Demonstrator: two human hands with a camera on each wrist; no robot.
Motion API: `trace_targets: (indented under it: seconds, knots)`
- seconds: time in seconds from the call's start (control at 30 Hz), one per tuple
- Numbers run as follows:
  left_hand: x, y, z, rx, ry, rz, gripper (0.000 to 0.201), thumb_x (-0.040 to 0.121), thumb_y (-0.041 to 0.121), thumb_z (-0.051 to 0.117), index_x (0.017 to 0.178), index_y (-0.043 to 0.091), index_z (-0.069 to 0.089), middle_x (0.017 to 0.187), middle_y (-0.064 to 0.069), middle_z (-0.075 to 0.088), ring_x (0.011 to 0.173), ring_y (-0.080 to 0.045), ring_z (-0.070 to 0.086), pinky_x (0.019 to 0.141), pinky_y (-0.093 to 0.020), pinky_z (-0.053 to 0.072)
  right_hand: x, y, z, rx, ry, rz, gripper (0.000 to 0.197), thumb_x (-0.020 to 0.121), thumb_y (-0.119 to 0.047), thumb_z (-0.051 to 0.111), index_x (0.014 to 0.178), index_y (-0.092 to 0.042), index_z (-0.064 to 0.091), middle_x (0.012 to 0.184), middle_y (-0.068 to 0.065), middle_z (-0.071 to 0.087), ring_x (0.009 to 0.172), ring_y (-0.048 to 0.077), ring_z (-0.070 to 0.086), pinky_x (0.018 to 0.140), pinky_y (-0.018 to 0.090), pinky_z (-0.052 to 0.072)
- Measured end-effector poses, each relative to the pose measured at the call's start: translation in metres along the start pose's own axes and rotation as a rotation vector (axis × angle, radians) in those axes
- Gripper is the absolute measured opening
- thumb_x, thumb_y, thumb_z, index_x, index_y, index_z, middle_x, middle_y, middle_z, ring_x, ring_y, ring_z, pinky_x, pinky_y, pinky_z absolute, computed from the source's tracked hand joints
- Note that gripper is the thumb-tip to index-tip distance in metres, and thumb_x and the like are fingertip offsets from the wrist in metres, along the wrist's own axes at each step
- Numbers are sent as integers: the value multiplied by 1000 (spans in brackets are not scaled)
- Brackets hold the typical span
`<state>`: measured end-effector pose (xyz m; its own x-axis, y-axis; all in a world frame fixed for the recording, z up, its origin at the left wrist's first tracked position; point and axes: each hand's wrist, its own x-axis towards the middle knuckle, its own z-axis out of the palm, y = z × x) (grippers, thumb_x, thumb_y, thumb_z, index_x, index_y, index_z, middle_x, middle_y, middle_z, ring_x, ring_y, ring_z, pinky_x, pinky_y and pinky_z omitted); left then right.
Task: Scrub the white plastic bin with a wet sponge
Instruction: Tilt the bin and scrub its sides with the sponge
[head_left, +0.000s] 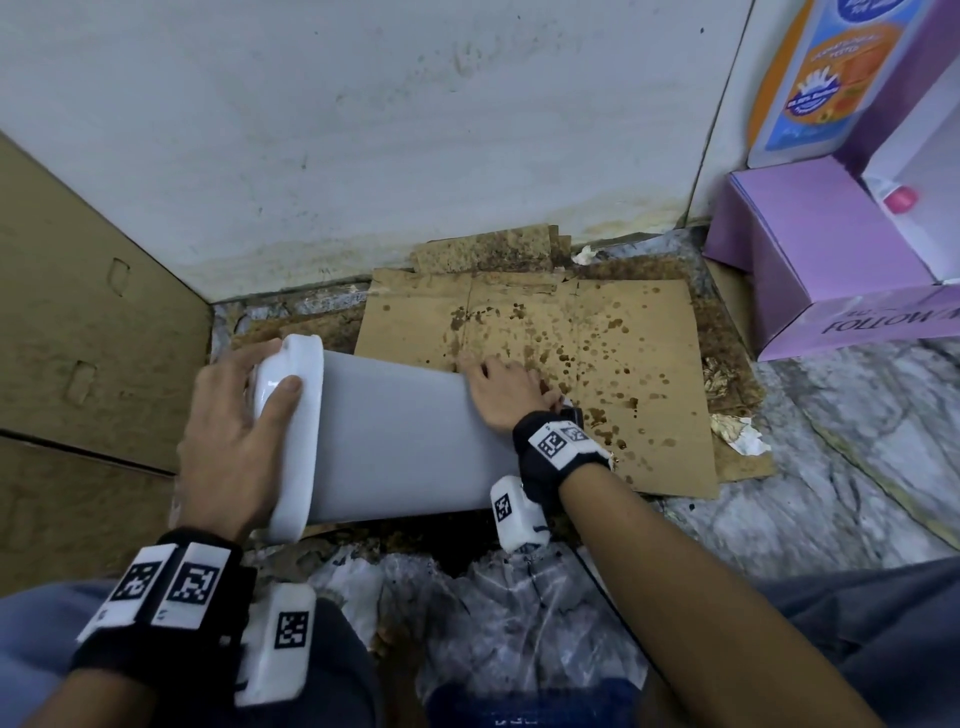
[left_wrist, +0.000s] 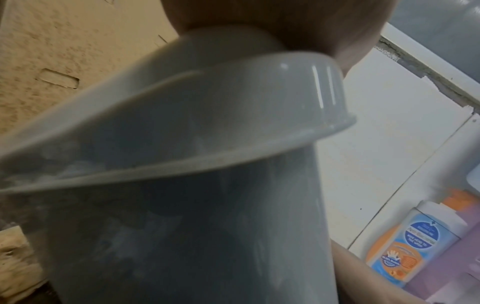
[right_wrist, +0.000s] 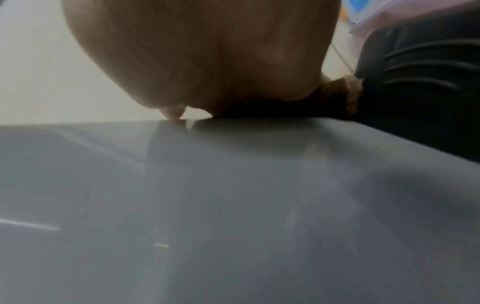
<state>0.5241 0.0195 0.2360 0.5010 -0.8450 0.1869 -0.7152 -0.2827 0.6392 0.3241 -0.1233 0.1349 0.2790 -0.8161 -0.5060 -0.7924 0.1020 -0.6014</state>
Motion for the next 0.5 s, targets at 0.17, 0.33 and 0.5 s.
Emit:
trace_targets:
  seconds: [0.17,0.33,0.5]
  knots:
    - [1,6,2,-33,-8,36,53,85,54,46,129,26,55,122,3,52,119,-20,49,99,-45,41,15,17,-2,-77,-72,80,104,72,-84,-3,147,-23,35,154,14,33,141,41,27,113,67,9]
    - [5,11,5,-39,-28,58,52,85,54,46,128,27,56,116,8,50,117,-22,50,97,-45,41,16,24,1,-31,-80,85,119,56,-90,-11,149,-27,30,158,11,26,144,39,23,114,66,9]
    - [10,11,6,-3,-23,38,51,85,53,44,128,27,56,122,-2,54,118,-21,49,94,-39,38,-19,1,18,136,103,-170,71,84,-69,1,134,-39,42,150,-3,38,139,29,28,110,65,13]
